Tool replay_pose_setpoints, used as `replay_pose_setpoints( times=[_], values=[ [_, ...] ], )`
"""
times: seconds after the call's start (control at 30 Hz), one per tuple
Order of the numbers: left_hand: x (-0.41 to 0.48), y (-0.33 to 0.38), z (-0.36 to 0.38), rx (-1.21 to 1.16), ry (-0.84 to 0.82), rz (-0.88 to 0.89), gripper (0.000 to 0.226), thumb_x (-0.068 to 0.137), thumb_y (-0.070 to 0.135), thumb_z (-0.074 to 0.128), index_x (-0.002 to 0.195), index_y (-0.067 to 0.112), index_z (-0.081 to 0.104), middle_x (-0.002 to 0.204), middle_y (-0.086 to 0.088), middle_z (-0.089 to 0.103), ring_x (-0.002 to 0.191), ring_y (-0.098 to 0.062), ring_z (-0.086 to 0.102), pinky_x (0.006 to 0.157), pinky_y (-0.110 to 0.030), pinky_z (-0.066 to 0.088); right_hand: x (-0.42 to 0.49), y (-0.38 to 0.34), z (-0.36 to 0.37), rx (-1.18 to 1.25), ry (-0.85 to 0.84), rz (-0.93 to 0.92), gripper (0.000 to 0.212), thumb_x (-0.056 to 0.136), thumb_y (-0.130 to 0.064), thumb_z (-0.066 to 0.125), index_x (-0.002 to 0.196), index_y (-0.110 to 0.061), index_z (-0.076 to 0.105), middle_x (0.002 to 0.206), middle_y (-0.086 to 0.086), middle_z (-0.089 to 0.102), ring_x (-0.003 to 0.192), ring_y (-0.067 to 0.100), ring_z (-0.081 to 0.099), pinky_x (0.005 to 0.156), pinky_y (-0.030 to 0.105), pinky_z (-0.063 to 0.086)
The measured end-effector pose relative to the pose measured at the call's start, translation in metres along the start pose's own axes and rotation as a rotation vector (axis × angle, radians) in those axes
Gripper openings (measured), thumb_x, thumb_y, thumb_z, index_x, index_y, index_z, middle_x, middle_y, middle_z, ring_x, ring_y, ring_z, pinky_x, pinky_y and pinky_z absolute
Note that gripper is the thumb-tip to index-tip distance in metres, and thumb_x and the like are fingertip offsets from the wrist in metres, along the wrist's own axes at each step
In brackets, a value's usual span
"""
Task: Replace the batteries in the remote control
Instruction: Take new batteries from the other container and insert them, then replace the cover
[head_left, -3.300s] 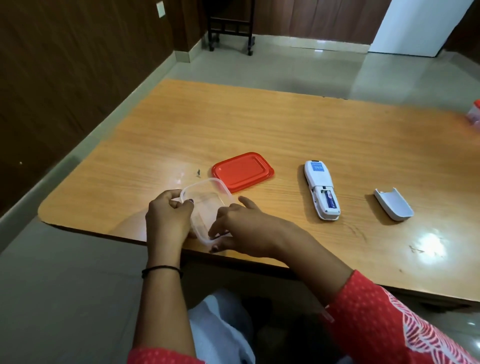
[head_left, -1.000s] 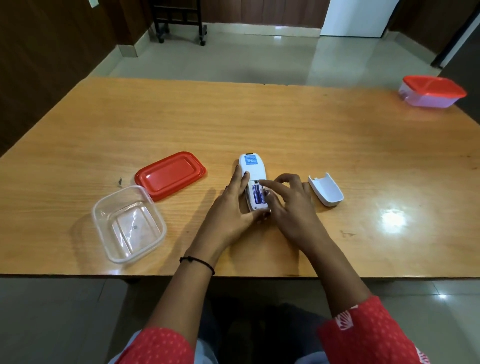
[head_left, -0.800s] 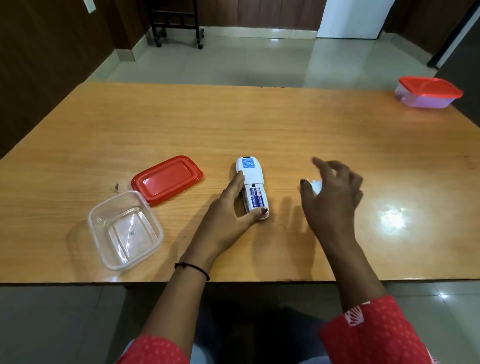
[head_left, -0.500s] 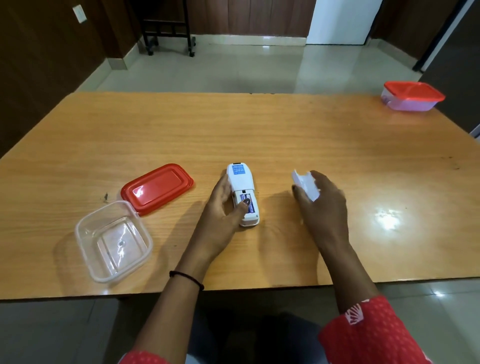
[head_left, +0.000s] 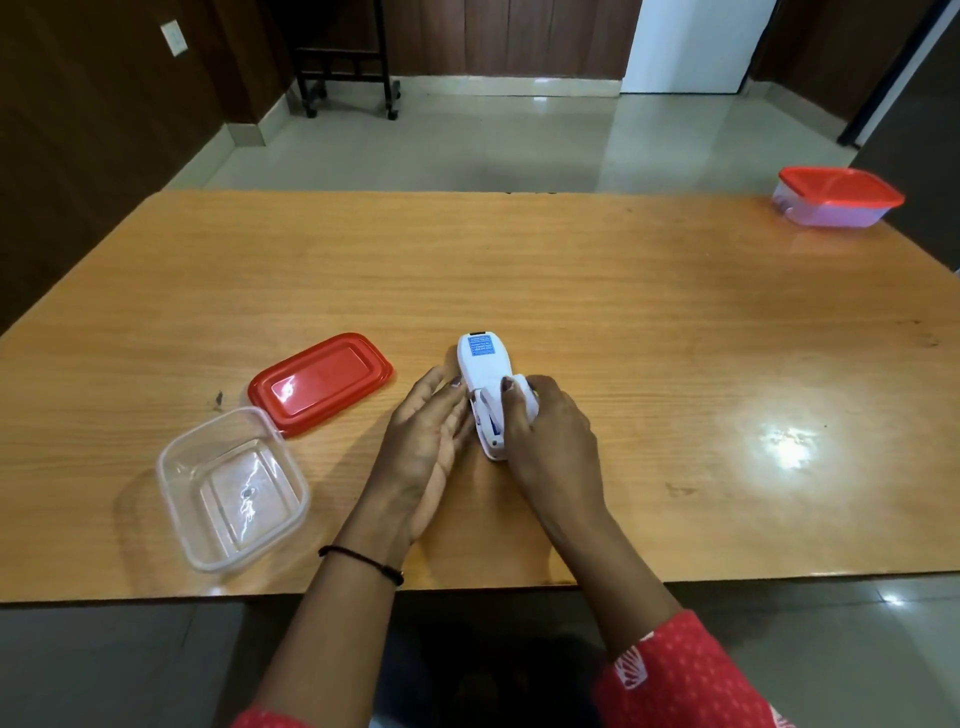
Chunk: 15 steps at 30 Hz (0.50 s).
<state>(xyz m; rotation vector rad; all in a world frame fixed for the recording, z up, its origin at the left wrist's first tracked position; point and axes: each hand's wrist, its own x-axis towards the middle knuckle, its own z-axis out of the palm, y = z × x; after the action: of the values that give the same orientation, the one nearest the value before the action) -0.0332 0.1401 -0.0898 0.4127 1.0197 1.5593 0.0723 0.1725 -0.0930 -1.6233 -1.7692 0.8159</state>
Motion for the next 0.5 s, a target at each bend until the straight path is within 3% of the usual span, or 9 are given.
replay_pose_setpoints(
  times=[0.1, 0.23, 0.3, 0.4, 0.5],
  values=[
    [0.000, 0.002, -0.002, -0.032, -0.004, -0.030, 0.031, 0.094, 0.011, 0.050, 0.125, 0.014, 0.050, 0.098, 0.001, 0.074, 0.102, -0.010, 0.067, 0.096, -0.028, 0.049, -0.007, -0.001, 0.002, -0.159, -0.056, -0.051, 0.052, 0.088, -0.057, 0.043, 0.120, -0.016, 0.048, 0.112, 0.005, 0.051, 0.094, 0.031, 0.058, 0.072, 0.035, 0.043],
    [0.001, 0.003, -0.003, -0.065, 0.023, -0.075, 0.015, 0.094, 0.016, 0.048, 0.108, 0.018, 0.053, 0.121, -0.007, 0.063, 0.113, -0.013, 0.060, 0.098, -0.030, 0.044, -0.011, -0.003, 0.005, -0.323, -0.051, -0.119, 0.050, 0.086, -0.047, 0.053, 0.120, -0.011, 0.043, 0.114, 0.007, 0.045, 0.091, 0.031, 0.060, 0.063, 0.031, 0.037],
    [0.001, 0.004, -0.004, -0.097, 0.040, -0.086, 0.008, 0.094, 0.018, 0.049, 0.097, 0.018, 0.056, 0.123, -0.010, 0.061, 0.115, -0.017, 0.059, 0.099, -0.032, 0.045, -0.009, -0.004, 0.004, -0.314, -0.056, -0.107, 0.045, 0.086, -0.043, 0.055, 0.115, -0.009, 0.047, 0.111, 0.008, 0.046, 0.088, 0.031, 0.060, 0.062, 0.030, 0.035],
    [0.001, 0.005, -0.003, -0.131, 0.051, -0.106, 0.011, 0.094, 0.021, 0.049, 0.099, 0.014, 0.056, 0.114, -0.011, 0.063, 0.109, -0.020, 0.061, 0.098, -0.032, 0.046, -0.004, 0.000, -0.001, -0.193, -0.082, -0.065, 0.042, 0.082, -0.043, 0.059, 0.108, -0.009, 0.052, 0.105, 0.007, 0.051, 0.085, 0.028, 0.058, 0.064, 0.031, 0.038],
    [0.000, 0.004, 0.000, -0.104, -0.007, -0.142, 0.020, 0.095, 0.026, 0.047, 0.102, 0.013, 0.061, 0.096, -0.004, 0.069, 0.087, -0.014, 0.065, 0.081, -0.025, 0.051, -0.003, 0.006, -0.011, -0.034, -0.123, -0.066, 0.029, 0.079, -0.041, 0.062, 0.090, -0.015, 0.055, 0.093, 0.004, 0.056, 0.073, 0.014, 0.052, 0.056, 0.023, 0.033]
  ],
)
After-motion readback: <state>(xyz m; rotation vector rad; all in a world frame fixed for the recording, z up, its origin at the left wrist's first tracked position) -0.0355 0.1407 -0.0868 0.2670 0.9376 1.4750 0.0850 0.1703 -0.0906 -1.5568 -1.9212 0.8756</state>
